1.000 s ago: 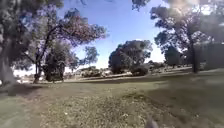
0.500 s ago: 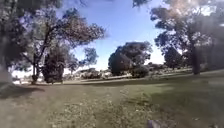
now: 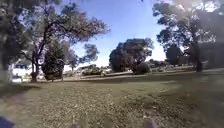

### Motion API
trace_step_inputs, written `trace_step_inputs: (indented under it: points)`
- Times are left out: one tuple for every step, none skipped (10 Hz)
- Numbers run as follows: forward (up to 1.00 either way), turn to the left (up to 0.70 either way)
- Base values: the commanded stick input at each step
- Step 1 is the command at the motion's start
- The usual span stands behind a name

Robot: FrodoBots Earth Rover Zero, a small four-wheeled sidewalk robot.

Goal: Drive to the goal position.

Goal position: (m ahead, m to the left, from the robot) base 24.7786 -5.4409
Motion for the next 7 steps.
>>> trace_step_inputs:
  points:
    - [0.70, 0.00]
    - [0.70, 0.00]
    - [0.70, 0.00]
    - [0.70, 0.00]
    - [0.70, 0.00]
    - [0.70, 0.00]
    - [0.70, 0.00]
